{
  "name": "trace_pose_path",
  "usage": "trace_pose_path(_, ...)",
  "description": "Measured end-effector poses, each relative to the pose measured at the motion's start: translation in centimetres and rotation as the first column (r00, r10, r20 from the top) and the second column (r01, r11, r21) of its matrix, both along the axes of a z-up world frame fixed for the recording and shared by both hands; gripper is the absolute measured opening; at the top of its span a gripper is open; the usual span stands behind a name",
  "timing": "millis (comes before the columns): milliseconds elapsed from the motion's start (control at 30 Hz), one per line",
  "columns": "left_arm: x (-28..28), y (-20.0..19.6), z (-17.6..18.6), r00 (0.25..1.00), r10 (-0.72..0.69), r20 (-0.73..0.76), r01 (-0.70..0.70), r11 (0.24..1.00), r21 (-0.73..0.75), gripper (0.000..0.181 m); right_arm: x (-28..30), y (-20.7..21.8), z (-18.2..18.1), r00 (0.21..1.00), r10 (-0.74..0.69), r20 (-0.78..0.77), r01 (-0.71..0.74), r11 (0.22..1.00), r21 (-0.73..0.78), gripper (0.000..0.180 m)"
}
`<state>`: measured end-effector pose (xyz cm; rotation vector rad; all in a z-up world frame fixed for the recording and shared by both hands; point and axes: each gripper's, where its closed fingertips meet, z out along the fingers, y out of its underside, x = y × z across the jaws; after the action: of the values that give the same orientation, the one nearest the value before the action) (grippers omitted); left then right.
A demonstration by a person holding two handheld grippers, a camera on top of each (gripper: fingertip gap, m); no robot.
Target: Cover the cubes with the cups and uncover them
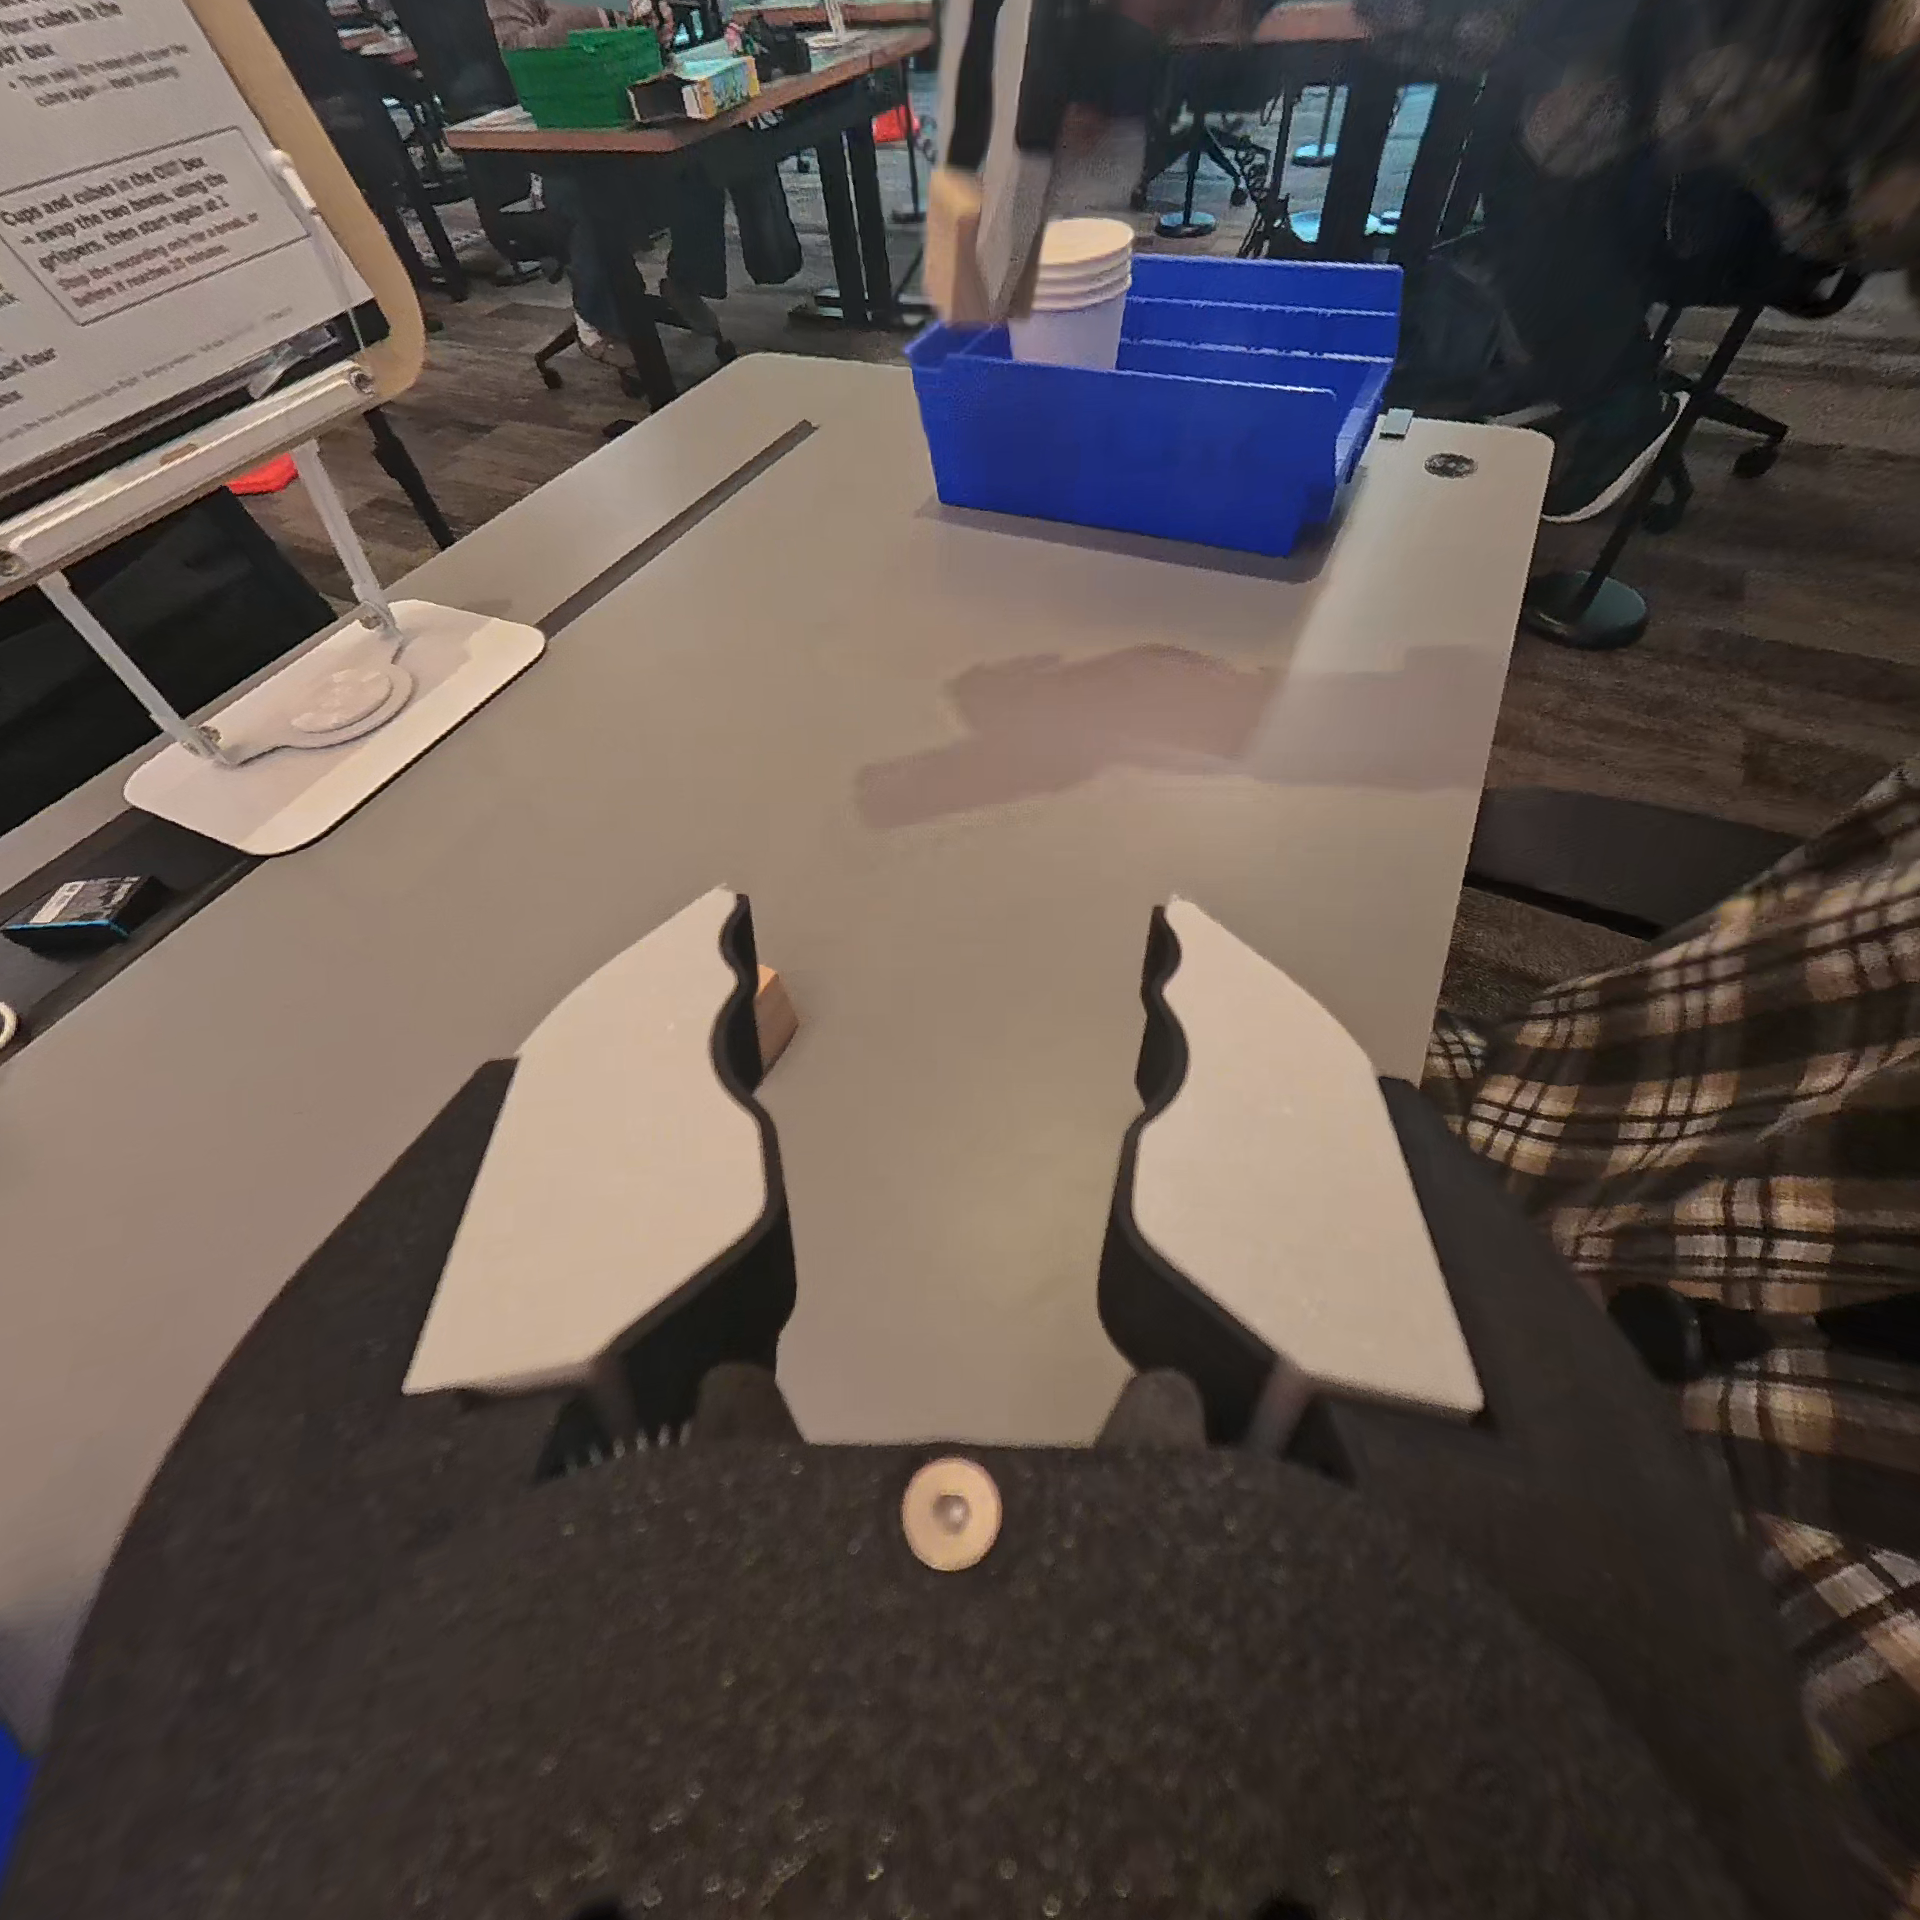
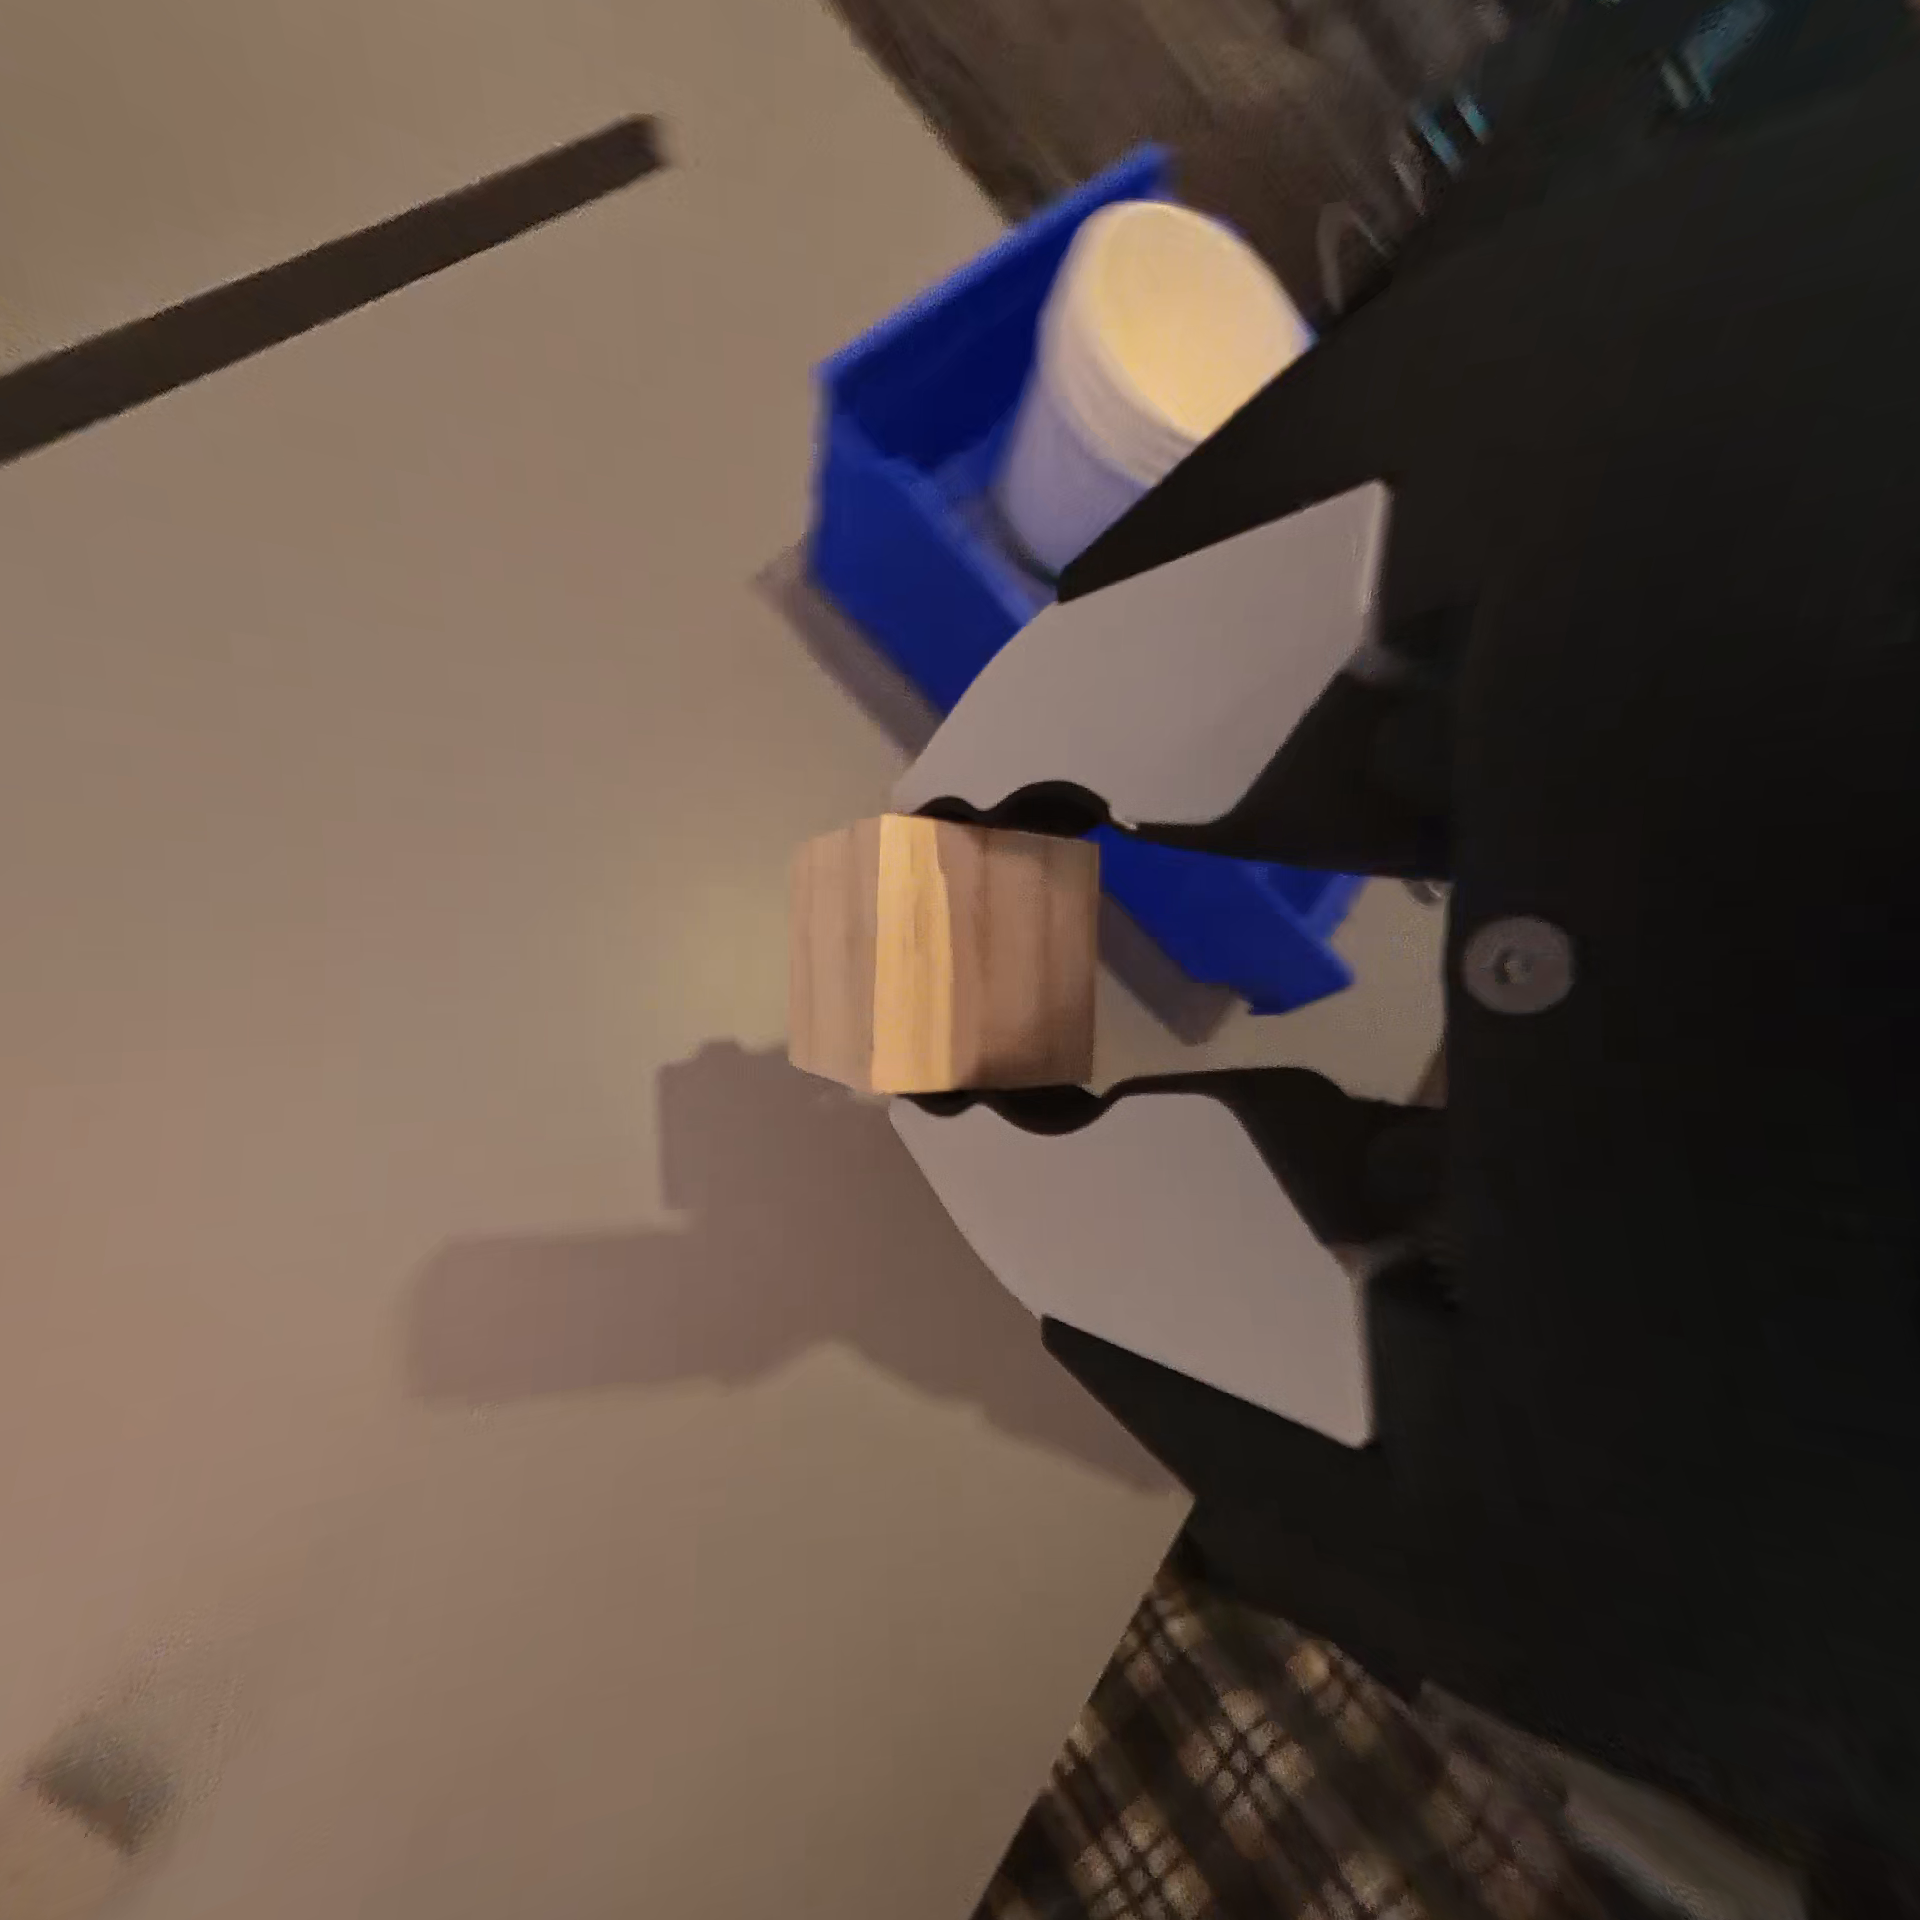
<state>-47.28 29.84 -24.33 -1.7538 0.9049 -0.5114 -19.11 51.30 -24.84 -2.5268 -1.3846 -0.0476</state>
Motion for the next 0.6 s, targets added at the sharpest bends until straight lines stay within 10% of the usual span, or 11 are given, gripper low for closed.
trace_pose_path(233, 1.5, -0.2, -0.6, 0.999, -0.024, -0.025, 0.023, 1.0, -0.008, 0.07, 15.3, 0.7, -1.1, 0.862, -0.498, -0.092, 0.493, 0.867, -0.071, 0.045)
trace_pose_path(600, 2.6, 0.1, -2.0, 0.998, -0.04, -0.049, 0.038, 0.998, -0.045, 0.07, 21.4, 2.4, -11.2, 0.741, -0.665, -0.093, 0.648, 0.745, -0.157, 0.045)
